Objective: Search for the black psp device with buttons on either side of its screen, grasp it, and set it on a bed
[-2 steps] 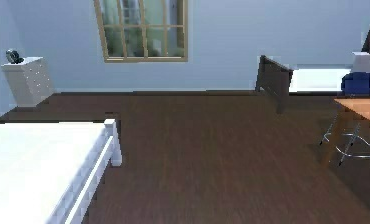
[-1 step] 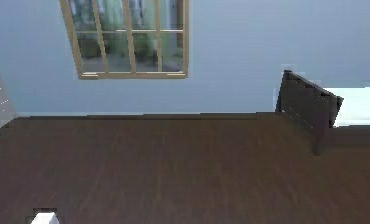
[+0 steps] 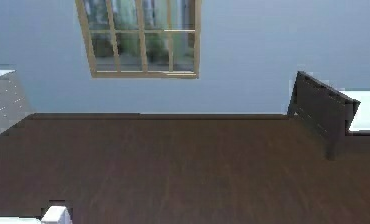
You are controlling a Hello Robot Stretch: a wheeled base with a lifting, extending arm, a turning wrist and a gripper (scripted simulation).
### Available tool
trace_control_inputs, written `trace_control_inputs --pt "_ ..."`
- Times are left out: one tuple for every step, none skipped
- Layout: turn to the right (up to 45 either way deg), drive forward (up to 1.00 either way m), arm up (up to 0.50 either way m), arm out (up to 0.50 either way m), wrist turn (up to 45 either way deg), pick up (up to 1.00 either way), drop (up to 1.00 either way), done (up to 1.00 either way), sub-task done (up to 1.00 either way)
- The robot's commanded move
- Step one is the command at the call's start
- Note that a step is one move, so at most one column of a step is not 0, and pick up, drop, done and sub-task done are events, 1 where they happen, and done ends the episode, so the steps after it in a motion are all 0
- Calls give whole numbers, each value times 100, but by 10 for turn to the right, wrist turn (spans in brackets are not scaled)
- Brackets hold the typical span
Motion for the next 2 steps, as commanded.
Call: trace_control_inputs --pt "0 100 0 0 0 0 0 0 0" --pt "-420 0 0 0 0 0 0 0 0"
